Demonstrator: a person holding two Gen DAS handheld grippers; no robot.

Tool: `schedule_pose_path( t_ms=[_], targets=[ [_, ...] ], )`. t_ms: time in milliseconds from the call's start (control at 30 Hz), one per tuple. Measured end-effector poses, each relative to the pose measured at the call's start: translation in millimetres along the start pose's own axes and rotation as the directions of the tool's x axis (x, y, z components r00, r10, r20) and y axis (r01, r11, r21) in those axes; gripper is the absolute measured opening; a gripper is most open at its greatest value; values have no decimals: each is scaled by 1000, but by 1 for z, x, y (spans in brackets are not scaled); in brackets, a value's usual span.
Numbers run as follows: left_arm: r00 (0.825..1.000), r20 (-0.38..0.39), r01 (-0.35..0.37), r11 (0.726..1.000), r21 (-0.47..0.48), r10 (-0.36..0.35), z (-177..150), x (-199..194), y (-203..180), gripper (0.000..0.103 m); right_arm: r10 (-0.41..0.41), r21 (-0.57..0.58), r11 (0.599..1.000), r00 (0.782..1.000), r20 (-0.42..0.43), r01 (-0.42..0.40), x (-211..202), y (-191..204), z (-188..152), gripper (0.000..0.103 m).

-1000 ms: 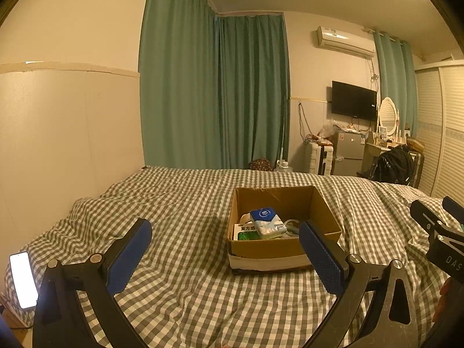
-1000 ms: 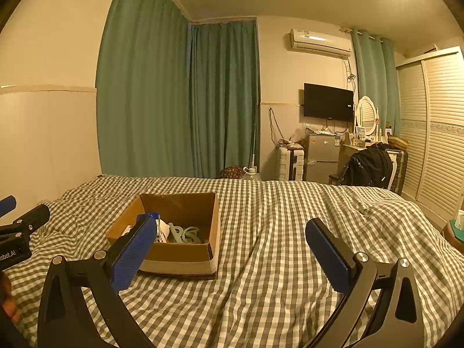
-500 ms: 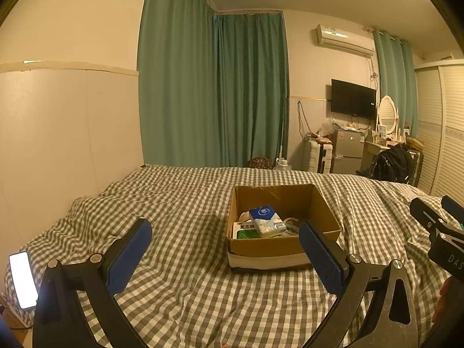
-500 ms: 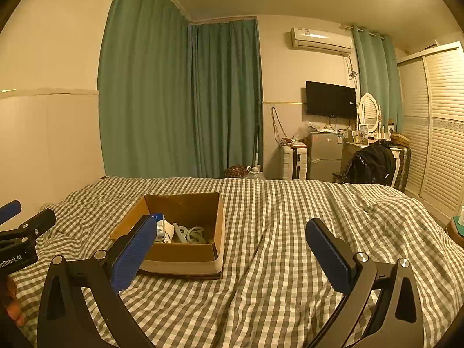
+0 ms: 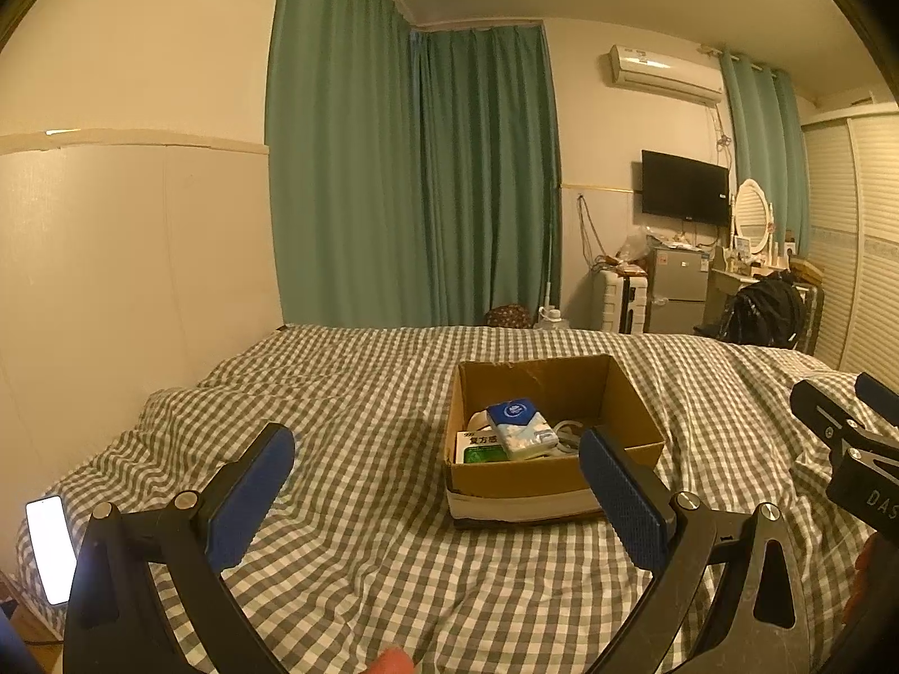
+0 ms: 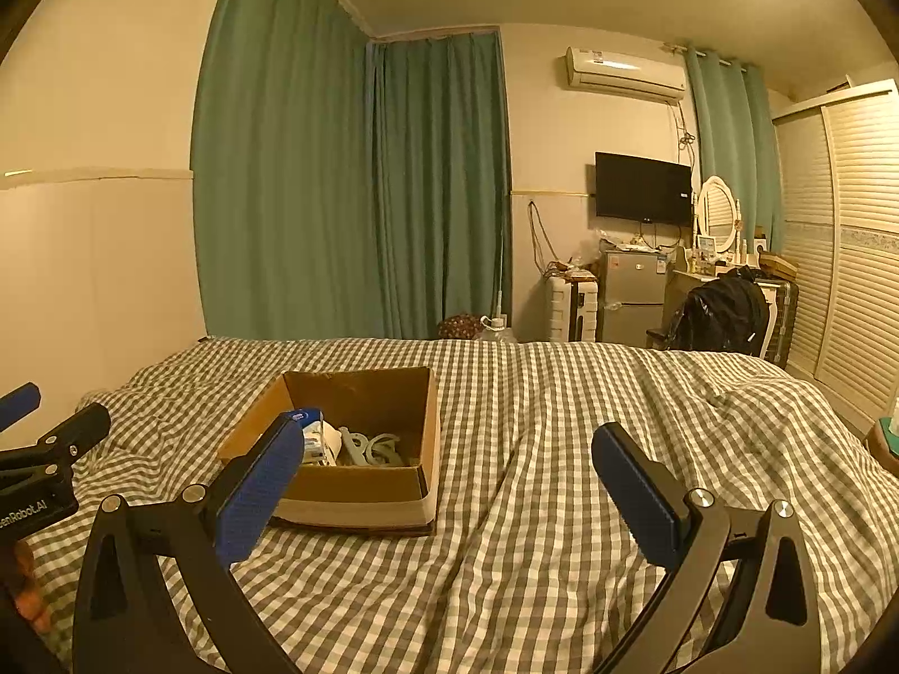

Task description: Organize objects

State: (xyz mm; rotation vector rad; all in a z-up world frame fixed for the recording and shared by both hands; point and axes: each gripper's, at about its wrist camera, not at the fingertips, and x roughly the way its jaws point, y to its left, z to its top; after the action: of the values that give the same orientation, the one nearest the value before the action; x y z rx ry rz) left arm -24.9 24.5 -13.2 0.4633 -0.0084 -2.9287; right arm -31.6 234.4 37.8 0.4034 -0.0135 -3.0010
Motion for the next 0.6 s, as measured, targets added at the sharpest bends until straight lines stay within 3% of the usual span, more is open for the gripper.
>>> schedule_pose_path(
  t_ms=[600],
  targets=[
    [1000, -23, -10, 1000, -18, 10, -3, -1, 6, 103, -13, -4, 1000, 1000, 1, 13, -2, 0, -1, 103]
  ],
)
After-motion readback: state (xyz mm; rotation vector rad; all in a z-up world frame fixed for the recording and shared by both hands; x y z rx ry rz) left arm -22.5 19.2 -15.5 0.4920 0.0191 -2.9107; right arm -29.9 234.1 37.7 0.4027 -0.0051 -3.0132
